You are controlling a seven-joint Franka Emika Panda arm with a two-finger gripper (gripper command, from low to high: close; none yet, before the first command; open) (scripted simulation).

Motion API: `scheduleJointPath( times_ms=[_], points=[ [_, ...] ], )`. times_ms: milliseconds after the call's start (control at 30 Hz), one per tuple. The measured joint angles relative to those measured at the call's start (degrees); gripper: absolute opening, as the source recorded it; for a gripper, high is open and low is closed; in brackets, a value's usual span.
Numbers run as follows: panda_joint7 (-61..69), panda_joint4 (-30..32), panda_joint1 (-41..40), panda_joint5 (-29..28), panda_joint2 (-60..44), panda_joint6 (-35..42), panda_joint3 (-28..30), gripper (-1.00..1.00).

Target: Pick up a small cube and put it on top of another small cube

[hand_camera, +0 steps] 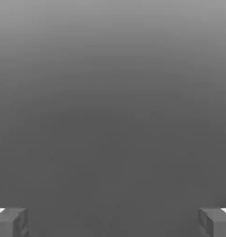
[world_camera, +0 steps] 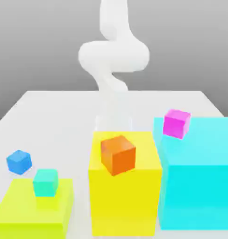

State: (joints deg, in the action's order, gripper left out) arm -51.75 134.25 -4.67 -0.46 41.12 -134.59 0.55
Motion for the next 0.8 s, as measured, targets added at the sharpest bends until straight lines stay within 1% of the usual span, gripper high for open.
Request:
scheduleJointPath(
  times_ms=[300, 533, 667, 733, 800],
  points=[
    [-21.57, 9.04, -16.53, -1.54, -17.28, -10.29, 3.13, 0.00],
    [-37.59, 15.93, -26.80, -2.17, -30.41, -18.13, 8.18, 0.00],
    [-45.37, 19.87, -32.56, -0.59, -38.00, -22.64, 12.09, 0.00],
    [-48.37, 21.84, -34.98, 1.43, -41.86, -24.88, 13.46, 0.00],
    [-48.78, 22.64, -36.42, 4.44, -45.91, -27.58, 13.25, 0.00]
  ],
)
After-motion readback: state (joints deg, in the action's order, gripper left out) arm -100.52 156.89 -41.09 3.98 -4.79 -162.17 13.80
